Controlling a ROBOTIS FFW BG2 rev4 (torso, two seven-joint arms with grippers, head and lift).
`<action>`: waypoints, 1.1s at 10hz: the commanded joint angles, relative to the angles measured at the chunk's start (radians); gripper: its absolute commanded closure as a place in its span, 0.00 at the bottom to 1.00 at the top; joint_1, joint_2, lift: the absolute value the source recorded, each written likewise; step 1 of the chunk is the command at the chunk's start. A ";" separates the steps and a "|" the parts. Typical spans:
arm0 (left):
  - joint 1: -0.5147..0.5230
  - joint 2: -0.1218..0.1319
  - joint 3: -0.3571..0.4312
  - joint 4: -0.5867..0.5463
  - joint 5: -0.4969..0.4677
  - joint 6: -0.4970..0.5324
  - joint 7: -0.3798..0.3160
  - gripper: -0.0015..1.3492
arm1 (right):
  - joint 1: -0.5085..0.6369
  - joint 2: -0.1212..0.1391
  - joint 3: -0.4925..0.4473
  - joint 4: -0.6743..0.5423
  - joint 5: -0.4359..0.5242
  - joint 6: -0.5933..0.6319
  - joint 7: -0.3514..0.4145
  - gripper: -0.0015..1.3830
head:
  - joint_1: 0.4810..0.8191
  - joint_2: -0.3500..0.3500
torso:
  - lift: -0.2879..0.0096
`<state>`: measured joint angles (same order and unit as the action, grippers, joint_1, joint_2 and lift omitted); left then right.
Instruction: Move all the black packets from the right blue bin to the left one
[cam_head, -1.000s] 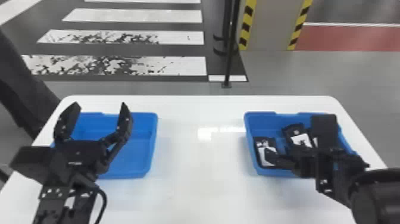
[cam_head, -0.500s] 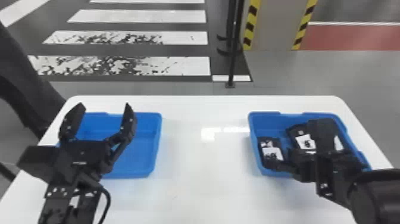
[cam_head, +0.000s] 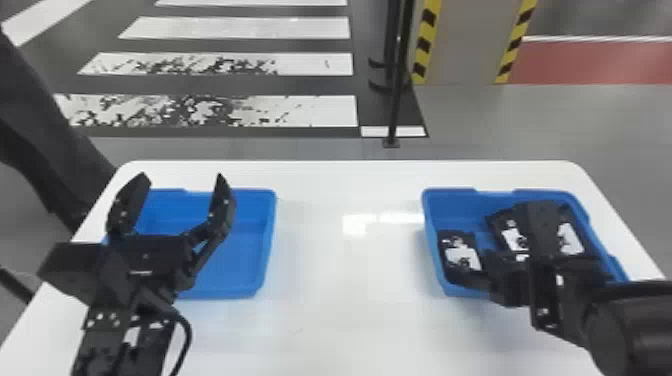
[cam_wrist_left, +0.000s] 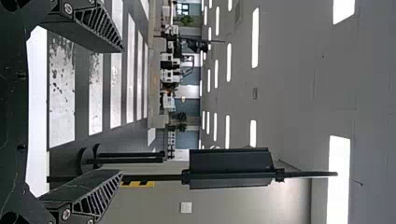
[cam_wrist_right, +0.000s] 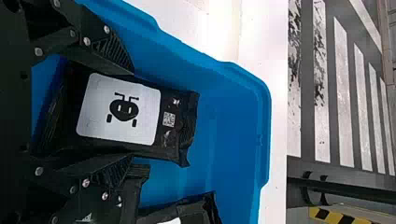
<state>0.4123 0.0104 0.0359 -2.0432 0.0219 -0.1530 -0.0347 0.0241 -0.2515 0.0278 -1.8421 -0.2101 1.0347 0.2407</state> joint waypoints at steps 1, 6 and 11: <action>0.000 0.000 0.000 0.000 0.000 0.003 -0.001 0.08 | -0.007 -0.002 0.004 0.007 -0.003 0.001 0.005 0.52 | 0.63 0.52 | 0.50; 0.002 -0.001 0.000 0.005 0.002 0.003 -0.002 0.08 | 0.045 -0.003 -0.002 -0.083 -0.071 -0.105 0.009 0.93 | 0.63 0.55 | 0.50; -0.007 0.008 -0.058 0.010 0.176 -0.053 -0.008 0.08 | 0.103 0.006 -0.090 -0.047 -0.211 -0.642 0.089 0.93 | 0.63 0.52 | 0.50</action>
<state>0.4082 0.0166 -0.0103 -2.0334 0.1649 -0.2048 -0.0423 0.1388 -0.2429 -0.0600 -1.9270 -0.3920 0.4784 0.3263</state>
